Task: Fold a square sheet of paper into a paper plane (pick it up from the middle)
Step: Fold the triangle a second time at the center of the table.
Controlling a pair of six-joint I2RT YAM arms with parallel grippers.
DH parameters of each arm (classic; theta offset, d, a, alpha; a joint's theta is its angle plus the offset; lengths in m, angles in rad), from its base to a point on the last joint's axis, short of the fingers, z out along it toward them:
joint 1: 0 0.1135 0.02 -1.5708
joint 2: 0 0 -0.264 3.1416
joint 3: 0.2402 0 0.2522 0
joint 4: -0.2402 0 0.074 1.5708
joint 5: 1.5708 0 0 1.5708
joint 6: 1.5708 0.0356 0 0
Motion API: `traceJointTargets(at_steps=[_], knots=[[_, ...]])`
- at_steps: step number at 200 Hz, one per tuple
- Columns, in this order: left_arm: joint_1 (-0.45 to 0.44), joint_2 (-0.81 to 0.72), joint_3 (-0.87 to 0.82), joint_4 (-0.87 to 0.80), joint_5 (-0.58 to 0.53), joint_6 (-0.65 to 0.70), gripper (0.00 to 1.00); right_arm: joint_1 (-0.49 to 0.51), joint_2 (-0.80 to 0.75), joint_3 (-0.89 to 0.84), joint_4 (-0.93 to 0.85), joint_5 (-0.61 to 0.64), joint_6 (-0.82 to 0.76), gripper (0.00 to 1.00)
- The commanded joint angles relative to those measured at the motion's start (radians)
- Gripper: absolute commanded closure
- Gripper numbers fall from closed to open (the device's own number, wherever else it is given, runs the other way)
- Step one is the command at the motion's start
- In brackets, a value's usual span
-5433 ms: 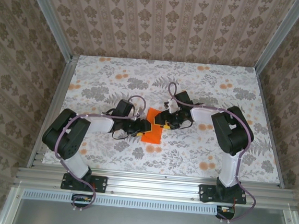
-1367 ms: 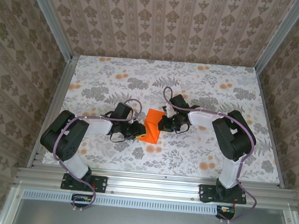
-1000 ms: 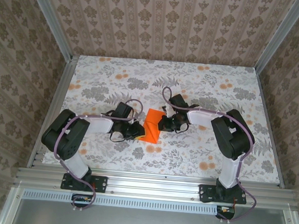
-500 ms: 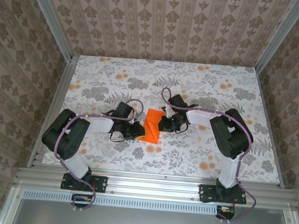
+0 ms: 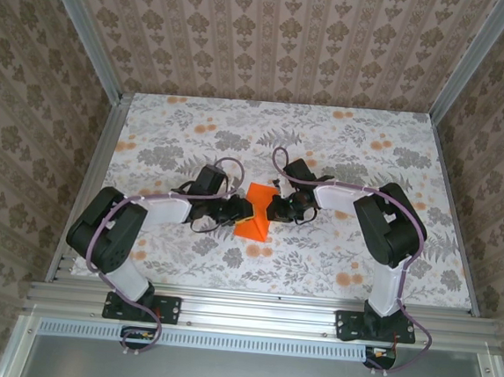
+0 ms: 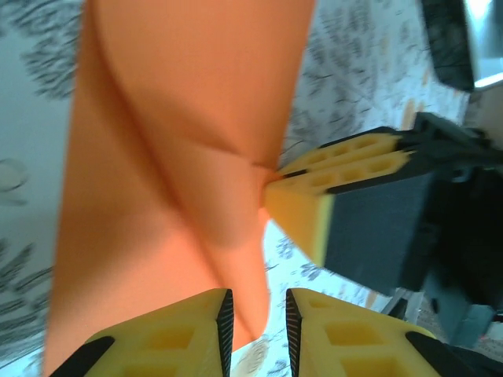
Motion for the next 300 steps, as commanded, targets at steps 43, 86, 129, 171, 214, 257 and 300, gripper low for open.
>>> traceJointTargets(at_steps=[43,86,129,171,214,257,300], knots=[[-0.032,0.072,0.063,0.087,0.028,-0.042,0.81,0.007,0.025,-0.004,-0.019,0.034,0.024,0.89],[-0.032,0.116,0.085,0.037,0.012,-0.009,0.84,0.007,0.02,-0.005,-0.022,0.041,0.026,0.89],[-0.032,0.137,0.082,0.019,0.003,0.012,0.86,0.007,0.021,-0.008,-0.031,0.057,0.025,0.89],[-0.032,0.151,0.085,0.013,0.0,0.025,0.86,0.007,0.018,-0.01,-0.035,0.072,0.025,0.89],[-0.032,0.162,0.09,0.004,-0.006,0.034,0.86,0.008,0.017,-0.014,-0.041,0.083,0.023,0.89],[-0.032,0.169,0.086,0.007,-0.007,0.036,0.86,0.008,0.013,-0.015,-0.044,0.091,0.023,0.89],[-0.032,0.173,0.081,0.005,-0.005,0.037,0.86,0.007,0.015,-0.014,-0.046,0.104,0.025,0.89]])
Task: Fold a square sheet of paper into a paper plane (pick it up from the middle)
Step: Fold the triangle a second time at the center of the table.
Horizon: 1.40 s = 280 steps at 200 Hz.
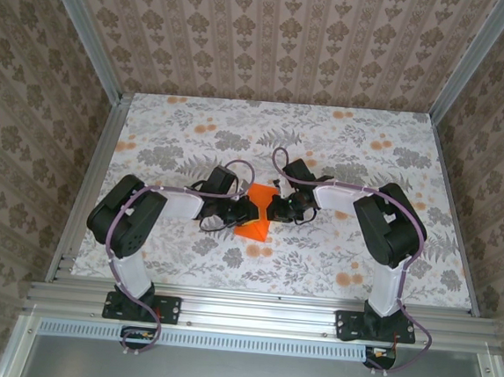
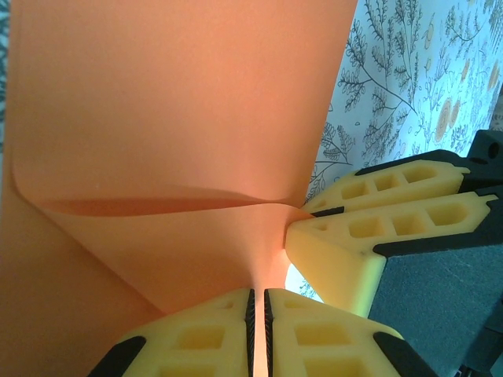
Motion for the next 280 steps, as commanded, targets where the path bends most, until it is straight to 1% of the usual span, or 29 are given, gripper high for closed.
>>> traceJointTargets(at_steps=[1,135,164,182,206,224,249,280], knots=[[-0.003,0.018,0.01,-0.015,-0.004,0.028,0.86,0.004,0.015,-0.014,-0.045,0.082,0.009,0.89],[-0.005,0.047,0.017,-0.059,-0.016,0.037,0.88,0.004,0.009,-0.01,-0.054,0.102,0.012,0.88],[-0.006,0.052,0.025,-0.102,-0.036,0.042,0.89,0.003,-0.013,0.013,-0.07,0.102,0.019,0.8],[-0.008,0.056,0.028,-0.129,-0.05,0.042,0.9,0.003,-0.047,0.034,-0.083,0.106,0.034,0.74],[-0.011,0.061,0.036,-0.16,-0.068,0.045,0.91,0.003,-0.116,0.024,-0.085,0.132,0.061,0.71],[-0.015,0.063,0.045,-0.188,-0.083,0.051,0.91,0.01,-0.173,-0.01,-0.083,0.149,0.083,0.71],[-0.018,0.065,0.053,-0.212,-0.102,0.05,0.92,0.058,-0.22,-0.045,-0.09,0.16,0.109,0.73],[-0.02,0.063,0.055,-0.234,-0.13,0.039,0.92,0.115,-0.22,-0.09,-0.019,0.086,0.192,0.78]])
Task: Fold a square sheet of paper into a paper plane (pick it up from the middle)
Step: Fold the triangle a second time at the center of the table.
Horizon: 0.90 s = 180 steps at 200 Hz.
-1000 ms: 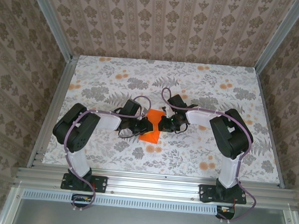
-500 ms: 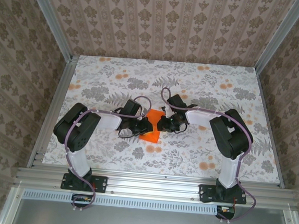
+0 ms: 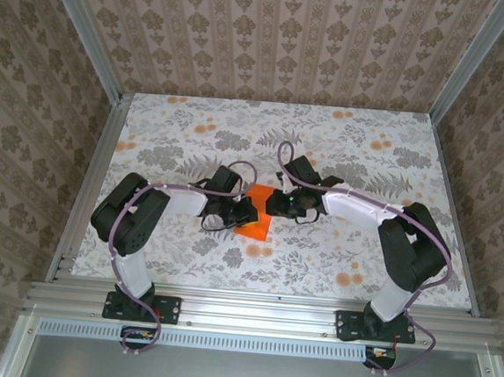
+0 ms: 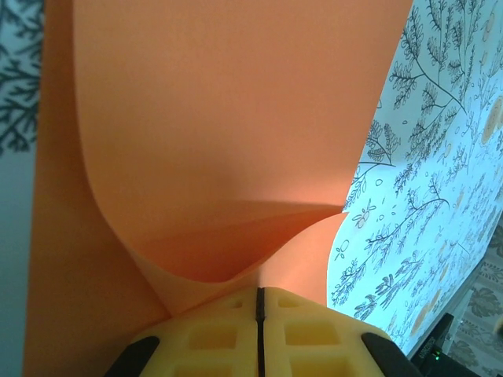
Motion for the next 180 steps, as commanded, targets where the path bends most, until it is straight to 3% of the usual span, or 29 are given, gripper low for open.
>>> traceJointTargets(at_steps=[1,65,180], knots=[[-0.007,0.034,0.0,-0.109,-0.078,0.013,0.92,0.042,-0.002,-0.053,0.031,-0.044,0.086,0.79],[-0.01,0.041,-0.005,-0.112,-0.095,-0.003,0.93,0.073,0.071,-0.09,0.127,-0.123,0.141,0.85],[-0.011,0.038,-0.02,-0.1,-0.101,-0.014,0.93,0.073,0.103,-0.123,0.058,-0.117,0.113,0.85]])
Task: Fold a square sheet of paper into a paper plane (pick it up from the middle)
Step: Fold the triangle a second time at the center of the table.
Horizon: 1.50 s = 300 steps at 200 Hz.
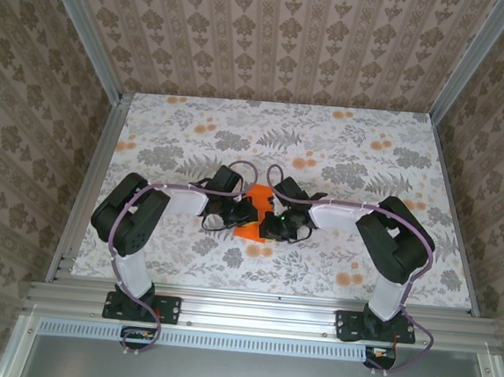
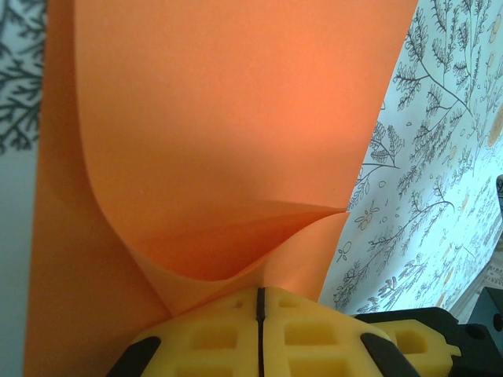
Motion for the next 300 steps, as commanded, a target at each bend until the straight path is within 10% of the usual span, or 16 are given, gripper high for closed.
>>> traceJointTargets(at_steps=[1,300], knots=[[-0.005,0.038,-0.027,-0.083,-0.086,-0.012,0.93,0.005,0.001,-0.012,-0.057,-0.007,-0.002,0.85],[-0.006,0.032,-0.027,-0.082,-0.088,-0.023,0.93,0.042,-0.014,-0.034,-0.084,0.07,-0.017,0.84]])
